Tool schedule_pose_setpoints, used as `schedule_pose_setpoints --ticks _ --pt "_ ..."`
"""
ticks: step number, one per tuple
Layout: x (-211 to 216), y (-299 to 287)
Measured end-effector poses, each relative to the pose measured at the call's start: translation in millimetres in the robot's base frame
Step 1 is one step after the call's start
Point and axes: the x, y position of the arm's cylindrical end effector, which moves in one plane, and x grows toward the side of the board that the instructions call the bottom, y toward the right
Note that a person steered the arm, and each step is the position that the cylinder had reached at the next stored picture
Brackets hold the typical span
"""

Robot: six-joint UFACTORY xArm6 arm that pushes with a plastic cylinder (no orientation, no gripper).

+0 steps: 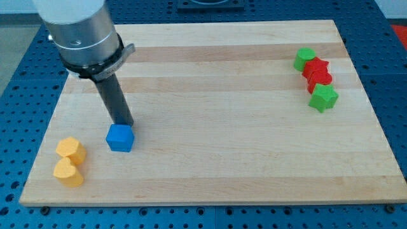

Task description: Move blue cube closer to the yellow heart

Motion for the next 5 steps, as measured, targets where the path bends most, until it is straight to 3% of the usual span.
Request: schedule_pose_setpoints --ticks 2,5 --pt "20.4 30.2" --pt "29.0 -9.9"
